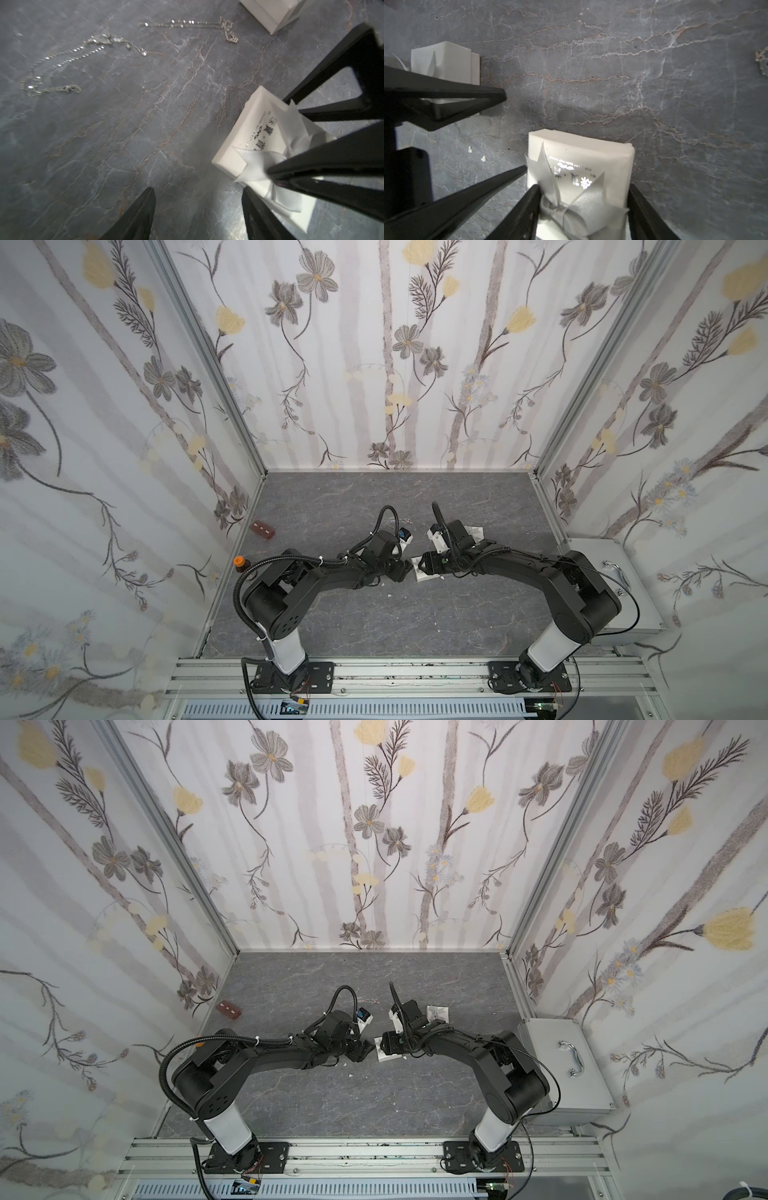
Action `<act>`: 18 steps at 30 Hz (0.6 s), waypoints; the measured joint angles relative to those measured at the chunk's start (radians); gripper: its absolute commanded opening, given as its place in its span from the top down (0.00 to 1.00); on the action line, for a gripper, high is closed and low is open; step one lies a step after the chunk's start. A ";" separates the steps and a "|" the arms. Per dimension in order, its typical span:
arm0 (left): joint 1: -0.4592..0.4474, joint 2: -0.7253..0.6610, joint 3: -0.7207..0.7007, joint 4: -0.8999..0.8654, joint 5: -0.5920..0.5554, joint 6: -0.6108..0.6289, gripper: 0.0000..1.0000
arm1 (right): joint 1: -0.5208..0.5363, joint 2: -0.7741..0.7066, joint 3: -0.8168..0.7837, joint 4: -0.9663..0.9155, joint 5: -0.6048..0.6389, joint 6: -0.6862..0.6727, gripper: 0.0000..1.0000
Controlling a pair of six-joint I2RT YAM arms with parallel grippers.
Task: Take the necklace out of the lift-off lid jewelry box
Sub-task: Close the lid on the jewelry box.
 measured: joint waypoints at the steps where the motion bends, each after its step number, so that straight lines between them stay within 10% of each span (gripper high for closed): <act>1: 0.003 -0.024 -0.003 -0.015 -0.008 0.000 0.32 | 0.003 0.003 0.003 -0.002 0.008 0.000 0.39; 18: 0.098 -0.422 -0.072 -0.219 -0.092 0.005 0.28 | 0.051 -0.065 0.049 -0.106 0.175 -0.020 0.15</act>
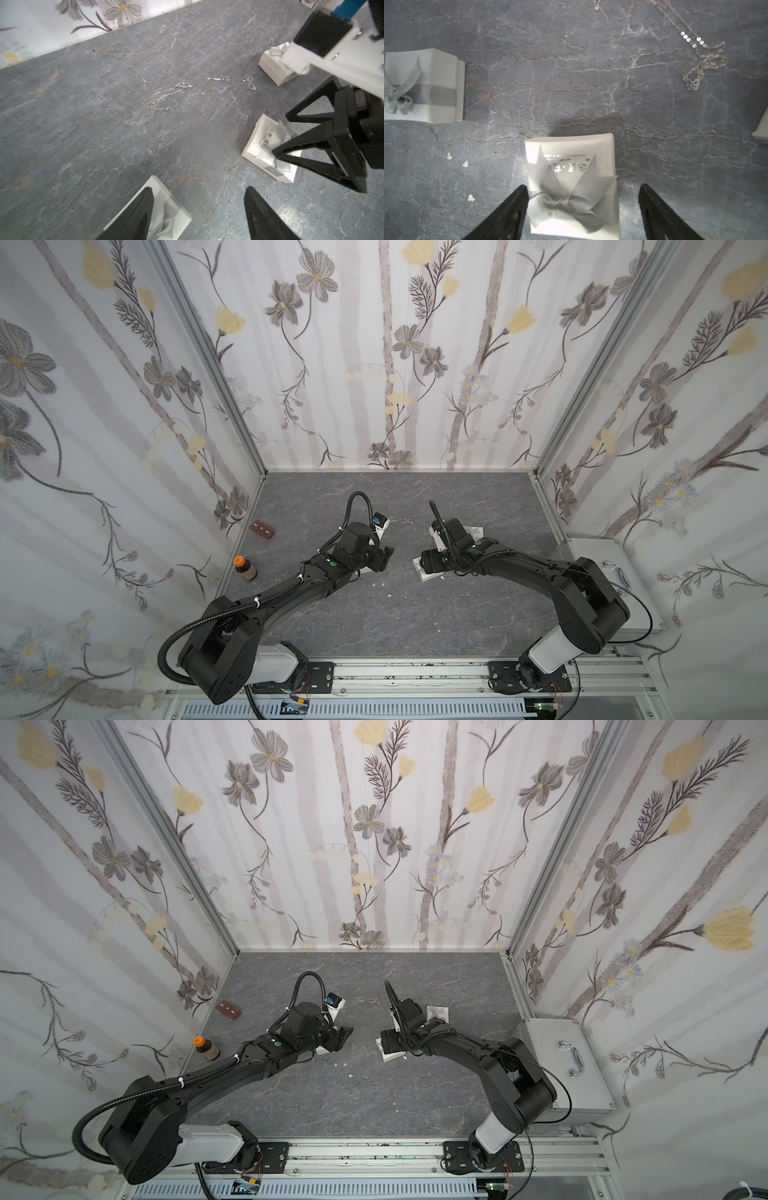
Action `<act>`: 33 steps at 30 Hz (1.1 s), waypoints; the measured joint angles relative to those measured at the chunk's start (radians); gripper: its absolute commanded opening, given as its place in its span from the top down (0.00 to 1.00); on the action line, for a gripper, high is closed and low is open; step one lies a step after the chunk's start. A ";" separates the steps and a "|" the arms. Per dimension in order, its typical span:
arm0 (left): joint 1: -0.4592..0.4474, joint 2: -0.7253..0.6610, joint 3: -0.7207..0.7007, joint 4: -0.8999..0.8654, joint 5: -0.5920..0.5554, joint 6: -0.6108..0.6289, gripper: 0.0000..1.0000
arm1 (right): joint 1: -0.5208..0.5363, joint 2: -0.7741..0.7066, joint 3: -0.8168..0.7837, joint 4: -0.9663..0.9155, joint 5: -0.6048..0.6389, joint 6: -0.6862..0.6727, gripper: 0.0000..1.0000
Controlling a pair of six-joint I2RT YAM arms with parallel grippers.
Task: Take the necklace out of the lift-off lid jewelry box
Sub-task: Close the lid on the jewelry box, then move the jewelry box to the center of the board.
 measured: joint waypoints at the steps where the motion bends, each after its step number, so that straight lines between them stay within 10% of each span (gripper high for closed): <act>1: 0.013 -0.021 -0.010 -0.007 -0.001 -0.002 0.28 | 0.008 0.003 0.013 -0.012 0.012 0.000 0.14; 21: 0.099 -0.160 -0.096 -0.066 0.002 -0.034 0.27 | 0.079 0.152 0.133 -0.126 0.163 -0.008 0.24; 33: 0.105 -0.149 -0.096 -0.065 0.001 -0.036 0.26 | -0.105 0.076 0.017 -0.106 0.178 0.013 0.25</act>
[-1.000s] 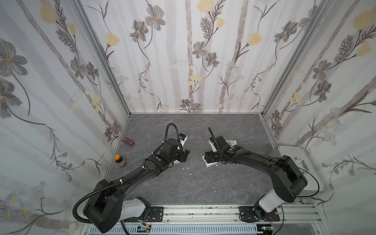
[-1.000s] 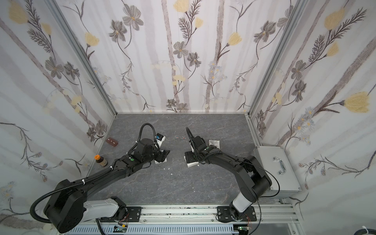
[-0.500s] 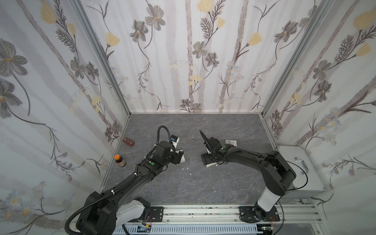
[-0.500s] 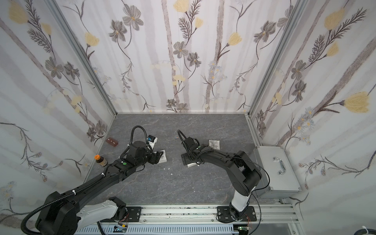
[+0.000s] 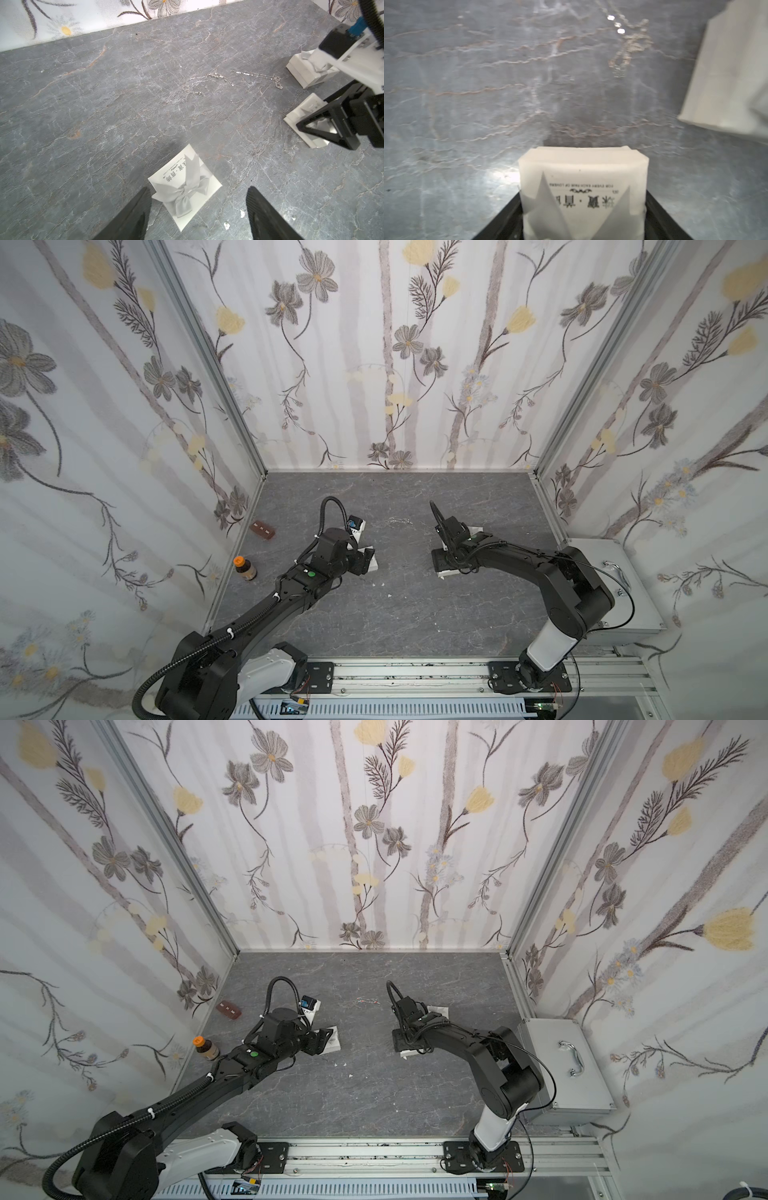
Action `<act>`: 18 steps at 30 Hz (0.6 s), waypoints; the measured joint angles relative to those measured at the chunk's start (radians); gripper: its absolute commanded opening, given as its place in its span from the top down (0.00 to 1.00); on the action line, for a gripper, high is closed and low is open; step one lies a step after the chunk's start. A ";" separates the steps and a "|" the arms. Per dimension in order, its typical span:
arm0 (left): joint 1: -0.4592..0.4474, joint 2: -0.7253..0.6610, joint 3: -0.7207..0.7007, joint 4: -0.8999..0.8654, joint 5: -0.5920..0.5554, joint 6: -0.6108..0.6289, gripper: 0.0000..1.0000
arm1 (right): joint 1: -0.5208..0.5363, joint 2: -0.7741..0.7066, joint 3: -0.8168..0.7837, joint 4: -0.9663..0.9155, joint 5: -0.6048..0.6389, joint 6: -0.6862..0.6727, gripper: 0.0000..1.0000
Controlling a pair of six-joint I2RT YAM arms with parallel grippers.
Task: Take the necklace out of the lift-off lid jewelry box
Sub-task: Move the jewelry box to the center of the board.
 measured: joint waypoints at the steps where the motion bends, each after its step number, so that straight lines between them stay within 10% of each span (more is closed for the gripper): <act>1: 0.003 0.006 0.000 0.000 0.000 0.000 0.26 | -0.019 -0.012 -0.012 0.000 0.007 0.003 0.22; 18: 0.193 0.154 -0.006 0.006 0.071 -0.160 0.14 | -0.026 -0.200 0.070 -0.050 0.003 -0.058 0.17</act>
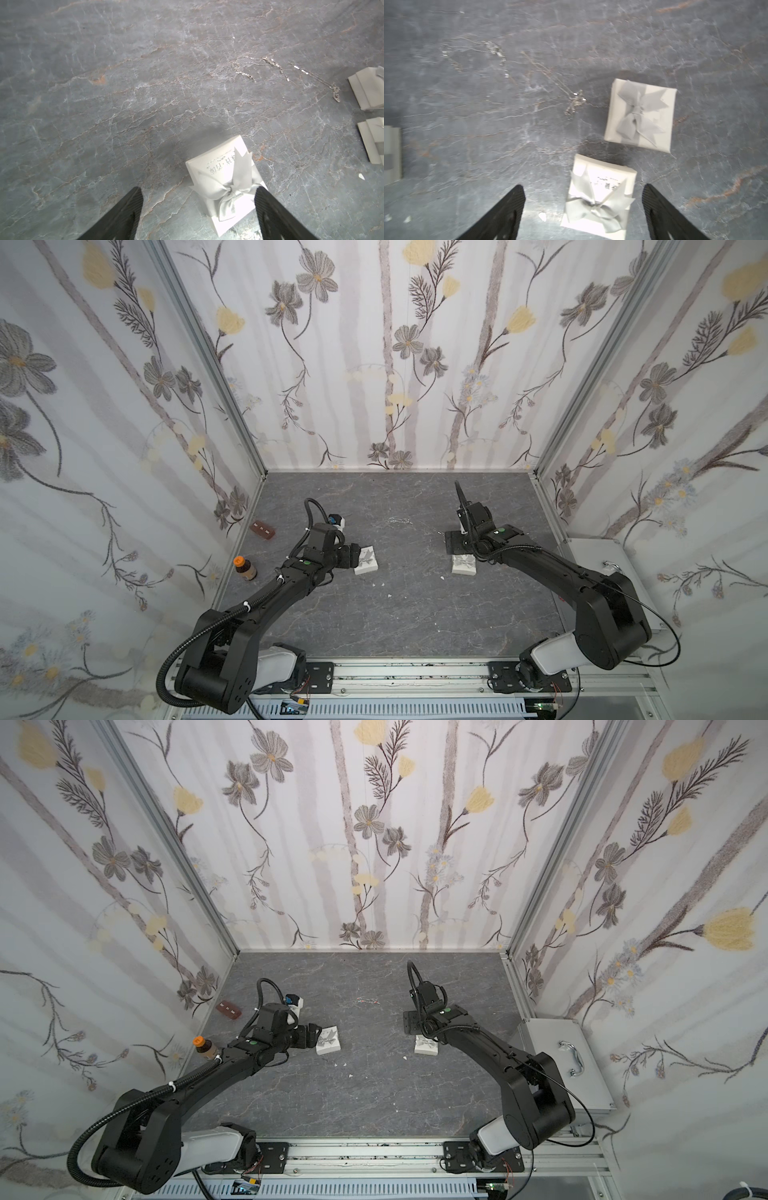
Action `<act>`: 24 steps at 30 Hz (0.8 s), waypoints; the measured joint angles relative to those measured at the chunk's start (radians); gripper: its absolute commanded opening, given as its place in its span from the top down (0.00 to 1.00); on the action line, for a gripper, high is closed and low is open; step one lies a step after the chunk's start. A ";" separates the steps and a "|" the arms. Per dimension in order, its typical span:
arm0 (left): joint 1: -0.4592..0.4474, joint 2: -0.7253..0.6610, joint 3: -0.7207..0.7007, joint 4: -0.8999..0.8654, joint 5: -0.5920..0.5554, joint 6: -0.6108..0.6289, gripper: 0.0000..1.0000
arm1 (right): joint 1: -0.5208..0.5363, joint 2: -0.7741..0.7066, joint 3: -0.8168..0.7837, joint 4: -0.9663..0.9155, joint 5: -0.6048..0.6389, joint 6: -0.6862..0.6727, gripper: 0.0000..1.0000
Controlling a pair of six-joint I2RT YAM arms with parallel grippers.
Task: Take the necklace out of the lift-off lid jewelry box
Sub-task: Move the jewelry box to the center of the board.
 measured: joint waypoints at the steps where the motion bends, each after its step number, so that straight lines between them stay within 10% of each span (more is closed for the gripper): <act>1: 0.002 0.013 0.000 0.000 0.010 -0.008 0.14 | 0.011 0.000 0.007 0.003 -0.023 -0.006 0.18; 24: -0.106 0.307 0.050 0.241 0.308 -0.138 0.27 | 0.107 0.111 -0.021 0.204 -0.366 0.008 0.23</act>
